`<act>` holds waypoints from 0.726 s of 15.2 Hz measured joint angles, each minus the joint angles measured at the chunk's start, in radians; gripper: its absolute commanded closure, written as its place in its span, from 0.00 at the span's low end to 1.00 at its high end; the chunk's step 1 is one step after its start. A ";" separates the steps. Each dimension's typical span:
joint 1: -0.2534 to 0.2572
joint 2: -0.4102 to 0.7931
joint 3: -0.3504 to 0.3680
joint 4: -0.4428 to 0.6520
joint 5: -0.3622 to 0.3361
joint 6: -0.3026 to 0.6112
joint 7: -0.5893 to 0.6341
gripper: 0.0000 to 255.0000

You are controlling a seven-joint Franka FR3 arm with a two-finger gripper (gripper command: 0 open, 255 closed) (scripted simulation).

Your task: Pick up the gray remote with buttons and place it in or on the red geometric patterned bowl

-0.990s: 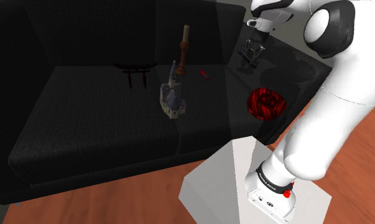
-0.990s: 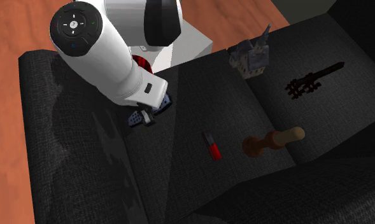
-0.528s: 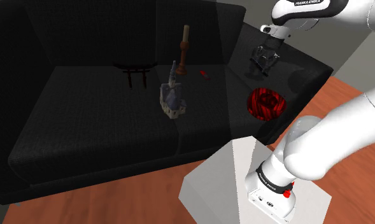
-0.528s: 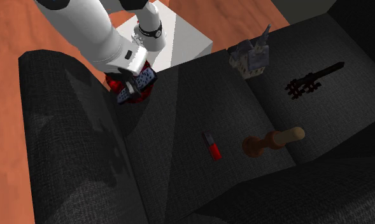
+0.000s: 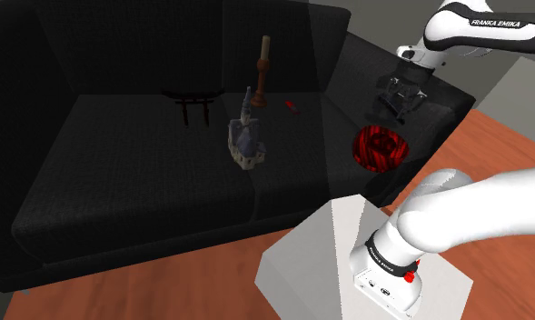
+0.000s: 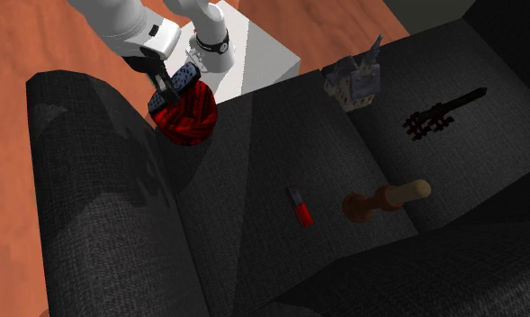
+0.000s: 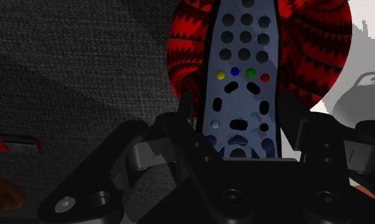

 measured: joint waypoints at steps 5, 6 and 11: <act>-0.052 -0.077 0.011 -0.091 -0.041 0.010 0.003 1.00; -0.053 -0.076 0.004 -0.104 -0.046 0.025 0.002 1.00; -0.060 -0.075 -0.020 -0.165 -0.067 0.088 0.005 1.00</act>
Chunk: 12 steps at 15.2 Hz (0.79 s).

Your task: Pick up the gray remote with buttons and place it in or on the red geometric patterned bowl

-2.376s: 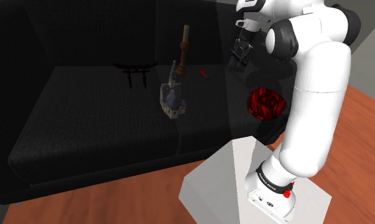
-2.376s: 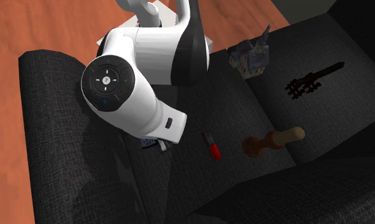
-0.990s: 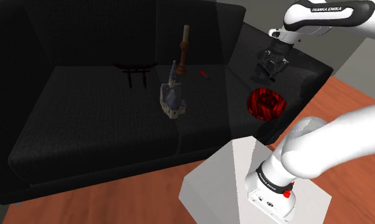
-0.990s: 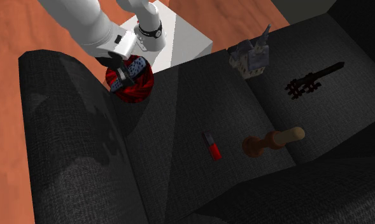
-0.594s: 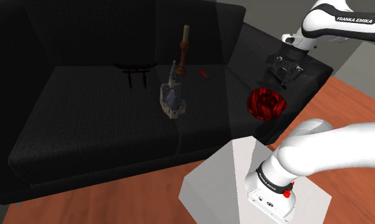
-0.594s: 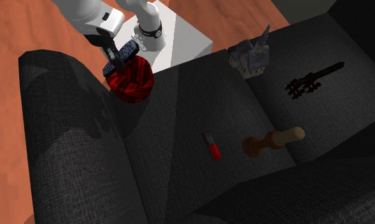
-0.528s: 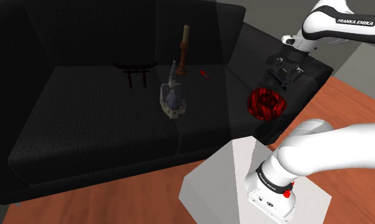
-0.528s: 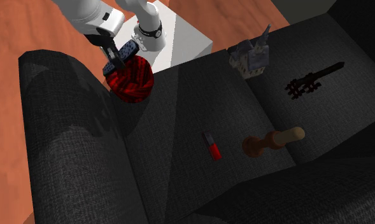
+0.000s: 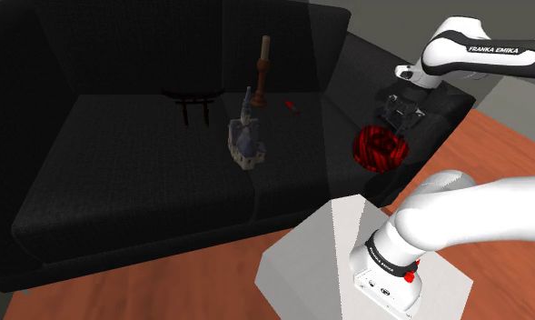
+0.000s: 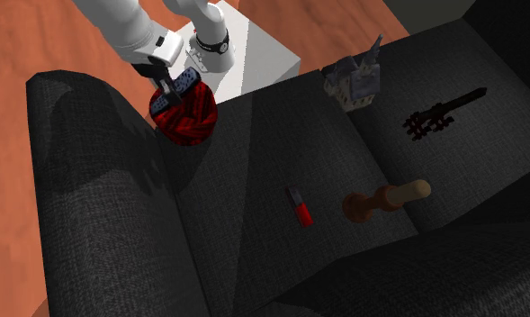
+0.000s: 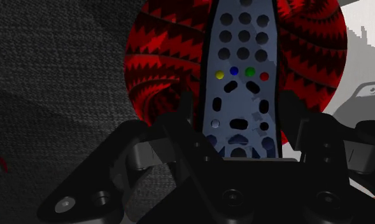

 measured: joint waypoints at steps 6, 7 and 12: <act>0.001 0.017 -0.031 -0.041 -0.017 0.060 -0.002 1.00; 0.001 0.018 -0.032 -0.042 -0.017 0.062 -0.002 1.00; 0.001 0.018 -0.033 -0.044 -0.018 0.064 -0.002 0.00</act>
